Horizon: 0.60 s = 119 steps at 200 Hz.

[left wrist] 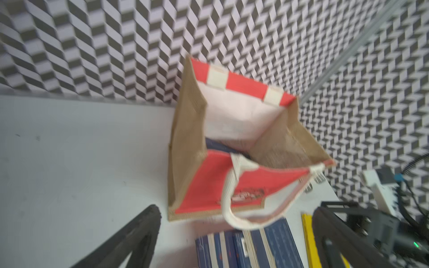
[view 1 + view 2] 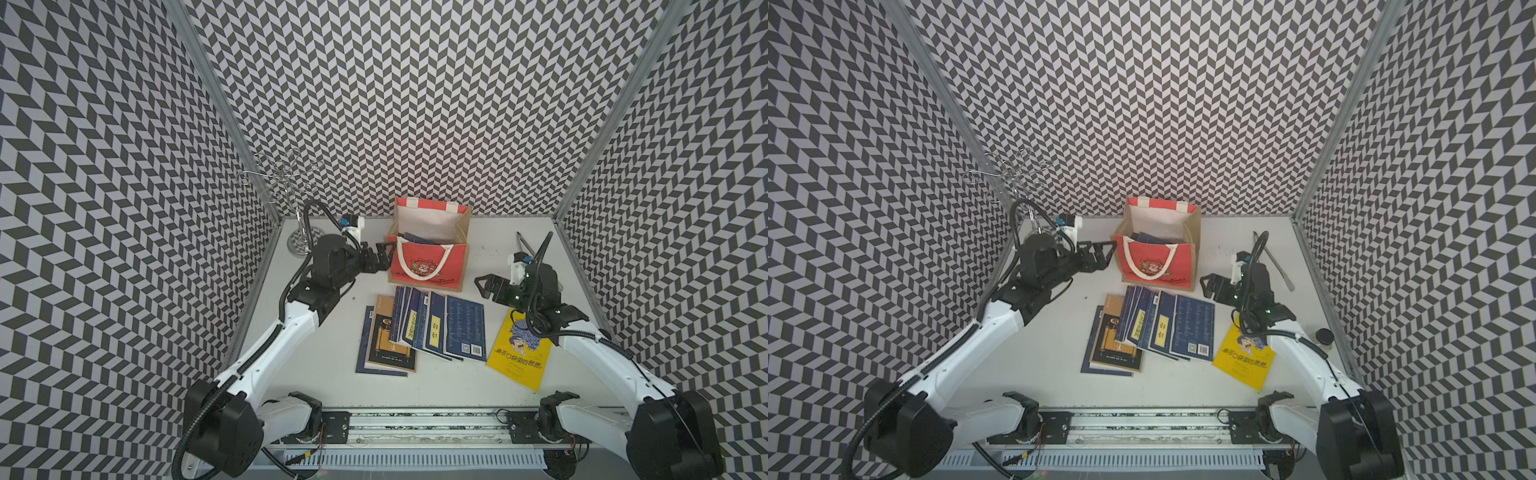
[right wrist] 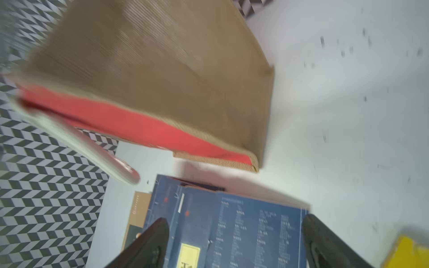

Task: Put the books into the canvas bag
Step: Adjust the canvas bag at the center of the board, then pick up the book from the book.

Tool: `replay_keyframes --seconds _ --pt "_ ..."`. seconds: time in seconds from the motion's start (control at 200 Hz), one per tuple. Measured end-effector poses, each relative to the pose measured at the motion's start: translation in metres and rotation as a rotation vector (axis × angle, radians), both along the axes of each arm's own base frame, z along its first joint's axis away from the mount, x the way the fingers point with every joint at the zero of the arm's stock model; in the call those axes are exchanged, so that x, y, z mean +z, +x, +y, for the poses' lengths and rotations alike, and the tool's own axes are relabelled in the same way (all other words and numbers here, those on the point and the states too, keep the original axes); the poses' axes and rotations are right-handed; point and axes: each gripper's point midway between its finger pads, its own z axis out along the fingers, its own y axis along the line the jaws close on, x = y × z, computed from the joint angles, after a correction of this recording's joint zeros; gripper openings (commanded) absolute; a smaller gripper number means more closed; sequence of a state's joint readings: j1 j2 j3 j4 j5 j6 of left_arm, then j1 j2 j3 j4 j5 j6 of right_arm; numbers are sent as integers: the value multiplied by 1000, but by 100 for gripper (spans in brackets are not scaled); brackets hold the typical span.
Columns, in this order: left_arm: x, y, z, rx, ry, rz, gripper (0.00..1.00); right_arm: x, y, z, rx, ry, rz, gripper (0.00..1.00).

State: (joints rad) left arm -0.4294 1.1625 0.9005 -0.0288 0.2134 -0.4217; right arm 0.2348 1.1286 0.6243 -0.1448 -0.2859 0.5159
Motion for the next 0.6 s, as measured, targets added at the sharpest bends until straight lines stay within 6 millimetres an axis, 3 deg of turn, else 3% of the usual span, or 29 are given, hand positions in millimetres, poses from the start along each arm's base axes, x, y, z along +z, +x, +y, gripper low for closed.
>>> replay_keyframes --seconds 0.17,0.371,0.596 --pt "-51 -64 -43 -165 6 76 99 -43 -25 12 47 -2 101 93" --pt "-72 -103 -86 -293 -23 109 99 -98 -47 11 61 -48 251 93" --pt "-88 -118 -125 -376 -55 145 99 -100 -45 13 67 -75 224 93"
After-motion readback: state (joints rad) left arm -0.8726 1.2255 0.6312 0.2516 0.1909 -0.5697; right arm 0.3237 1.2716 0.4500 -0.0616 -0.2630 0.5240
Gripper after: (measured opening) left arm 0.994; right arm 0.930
